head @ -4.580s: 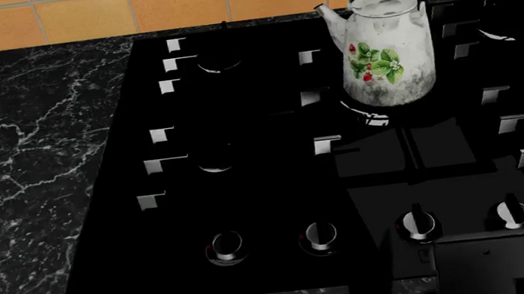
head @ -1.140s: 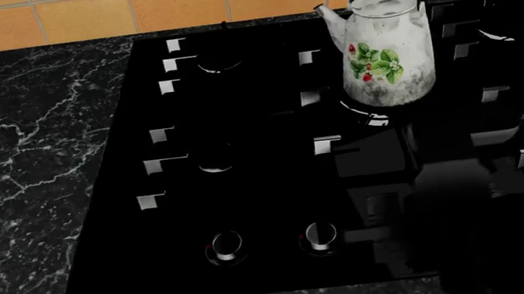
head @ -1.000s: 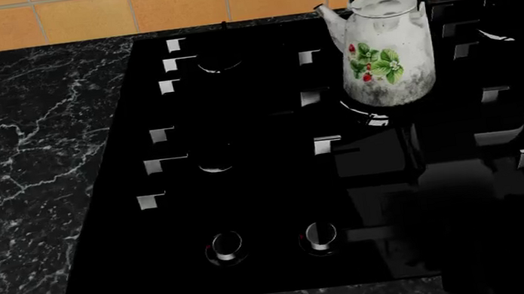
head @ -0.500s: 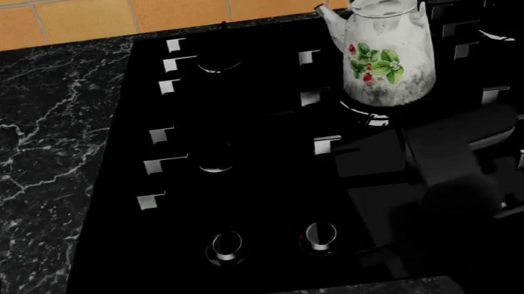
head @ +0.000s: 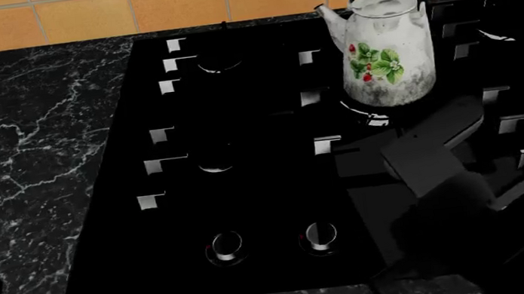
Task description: Turn on the center burner of the stove.
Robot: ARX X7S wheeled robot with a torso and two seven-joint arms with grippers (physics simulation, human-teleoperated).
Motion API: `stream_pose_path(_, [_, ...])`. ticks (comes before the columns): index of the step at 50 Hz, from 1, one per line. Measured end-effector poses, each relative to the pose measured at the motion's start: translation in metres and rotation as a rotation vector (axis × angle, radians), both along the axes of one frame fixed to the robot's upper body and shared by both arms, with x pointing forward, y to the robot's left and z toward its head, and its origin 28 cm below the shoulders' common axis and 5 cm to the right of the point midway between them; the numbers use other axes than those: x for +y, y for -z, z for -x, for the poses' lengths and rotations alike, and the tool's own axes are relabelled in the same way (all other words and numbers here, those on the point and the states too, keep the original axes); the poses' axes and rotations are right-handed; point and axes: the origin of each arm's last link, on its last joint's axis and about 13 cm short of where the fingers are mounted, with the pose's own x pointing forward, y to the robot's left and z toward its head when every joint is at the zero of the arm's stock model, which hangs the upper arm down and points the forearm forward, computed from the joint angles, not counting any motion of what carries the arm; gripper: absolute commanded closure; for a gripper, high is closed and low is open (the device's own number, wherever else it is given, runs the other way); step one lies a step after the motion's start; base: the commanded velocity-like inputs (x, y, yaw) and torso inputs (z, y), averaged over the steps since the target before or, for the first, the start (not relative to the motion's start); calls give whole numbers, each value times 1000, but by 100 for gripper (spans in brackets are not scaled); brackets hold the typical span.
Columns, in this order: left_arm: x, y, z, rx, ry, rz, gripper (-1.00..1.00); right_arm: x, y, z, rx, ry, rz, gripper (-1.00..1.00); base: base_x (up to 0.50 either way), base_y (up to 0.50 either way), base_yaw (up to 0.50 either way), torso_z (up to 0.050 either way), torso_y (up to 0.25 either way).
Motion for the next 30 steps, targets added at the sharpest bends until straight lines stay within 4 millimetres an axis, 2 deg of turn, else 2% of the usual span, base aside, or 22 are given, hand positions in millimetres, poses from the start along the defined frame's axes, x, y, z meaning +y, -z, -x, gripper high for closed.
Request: stream_pose_path(30, [-1, 1, 0, 1, -14, -18, -100, -8, -9, -8, 15, -169, 168, 100, 0, 0, 1, 0, 0])
